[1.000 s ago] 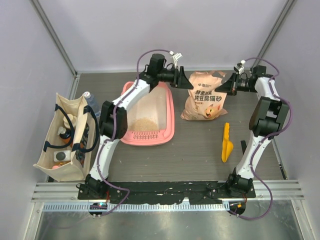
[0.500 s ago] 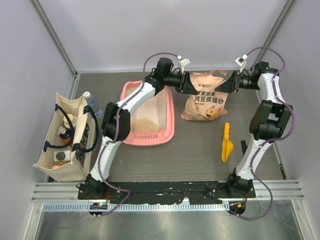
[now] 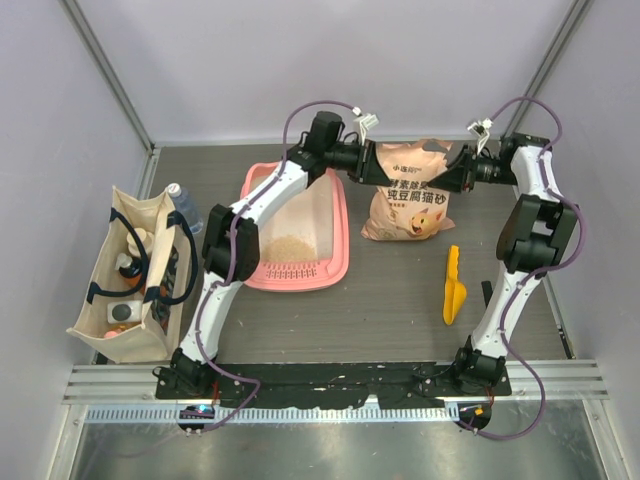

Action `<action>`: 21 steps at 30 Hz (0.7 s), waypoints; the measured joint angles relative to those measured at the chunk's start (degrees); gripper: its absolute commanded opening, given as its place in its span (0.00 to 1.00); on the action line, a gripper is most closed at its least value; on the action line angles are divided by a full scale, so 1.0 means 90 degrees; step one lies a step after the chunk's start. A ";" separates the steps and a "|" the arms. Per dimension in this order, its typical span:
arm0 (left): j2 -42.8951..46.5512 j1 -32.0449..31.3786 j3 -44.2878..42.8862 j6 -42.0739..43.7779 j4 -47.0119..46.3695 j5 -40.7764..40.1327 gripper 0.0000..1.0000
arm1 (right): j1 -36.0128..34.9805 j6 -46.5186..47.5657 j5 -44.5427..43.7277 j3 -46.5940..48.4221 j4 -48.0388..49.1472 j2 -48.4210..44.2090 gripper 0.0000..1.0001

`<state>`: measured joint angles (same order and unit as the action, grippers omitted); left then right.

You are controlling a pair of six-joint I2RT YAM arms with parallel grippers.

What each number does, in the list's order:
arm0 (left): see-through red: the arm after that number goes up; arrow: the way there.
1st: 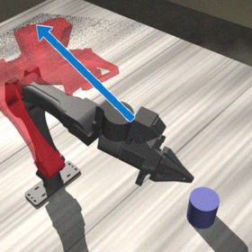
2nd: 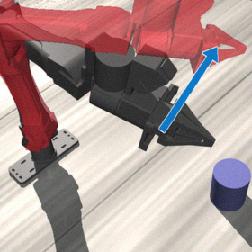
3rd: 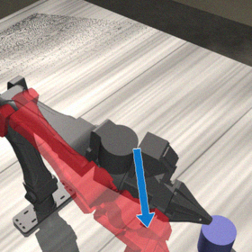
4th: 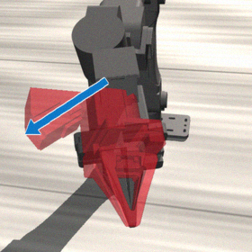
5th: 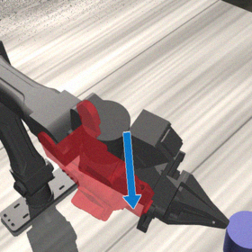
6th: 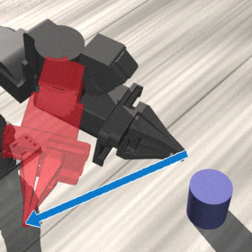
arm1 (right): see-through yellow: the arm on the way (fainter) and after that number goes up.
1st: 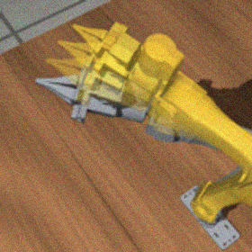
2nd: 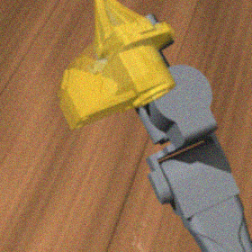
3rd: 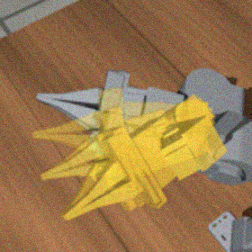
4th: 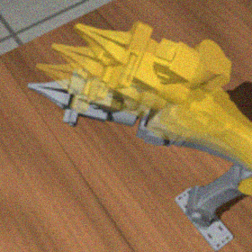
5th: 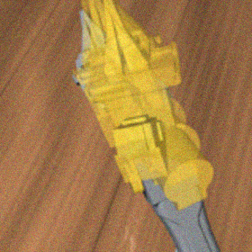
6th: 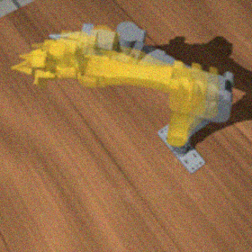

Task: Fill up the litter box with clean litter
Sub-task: Close the cat litter bag at the center of the board.

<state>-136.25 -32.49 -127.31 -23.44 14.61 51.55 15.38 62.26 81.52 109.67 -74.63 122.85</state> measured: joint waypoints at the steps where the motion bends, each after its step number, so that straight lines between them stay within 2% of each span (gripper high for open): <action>1: 0.0000 0.0000 -0.0005 0.0007 0.0000 -0.0005 0.18 | -0.0005 -0.0002 0.0061 0.0032 -0.0024 0.0070 0.43; 4: -0.0002 0.0022 -0.0010 0.0019 0.0010 -0.0017 0.21 | -0.0041 0.0002 0.0177 0.0056 -0.0078 0.0182 0.45; 5: -0.0005 0.0029 -0.0012 0.0022 0.0015 -0.0017 0.28 | -0.0063 0.0017 0.0185 0.0056 -0.0092 0.0189 0.45; 7: -0.0005 0.0039 -0.0027 0.0046 0.0039 -0.0012 0.32 | -0.0097 0.0046 0.0177 0.0073 -0.0100 0.0192 0.44; 10: -0.0005 0.0061 -0.0056 0.0066 0.0104 -0.0005 0.36 | -0.0129 0.0068 0.0175 0.0228 -0.0112 0.0294 0.33; 11: -0.0005 0.0073 -0.0058 0.0083 0.0124 -0.0005 0.38 | -0.0146 0.0058 0.0170 0.0323 -0.0117 0.0372 0.24; 13: -0.0005 0.0085 -0.0078 0.0121 0.0175 -0.0005 0.40 | -0.0170 0.0036 0.0163 0.0459 -0.0119 0.0491 0.15; 14: -0.0005 0.0090 -0.0080 0.0134 0.0192 -0.0005 0.40 | -0.0182 -0.0034 0.0155 0.0529 -0.0117 0.0554 0.05; 16: -0.0007 0.0109 -0.0080 0.0151 0.0219 -0.0005 0.34 | -0.0189 -0.0328 0.0129 0.0588 -0.0083 0.0624 0.02; 17: -0.0010 0.0114 -0.0080 0.0153 0.0228 -0.0002 0.24 | -0.0185 -0.0534 0.0112 0.0588 -0.0078 0.0631 0.01; 21: -0.0012 0.0129 -0.0104 0.0102 0.0238 0.0022 0.03 | -0.0151 -0.1812 0.0002 0.0556 0.0277 0.0634 0.02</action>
<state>-136.35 -31.33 -128.25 -22.52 16.75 51.75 14.02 45.95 81.54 114.67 -72.14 128.55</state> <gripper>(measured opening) 0.170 0.042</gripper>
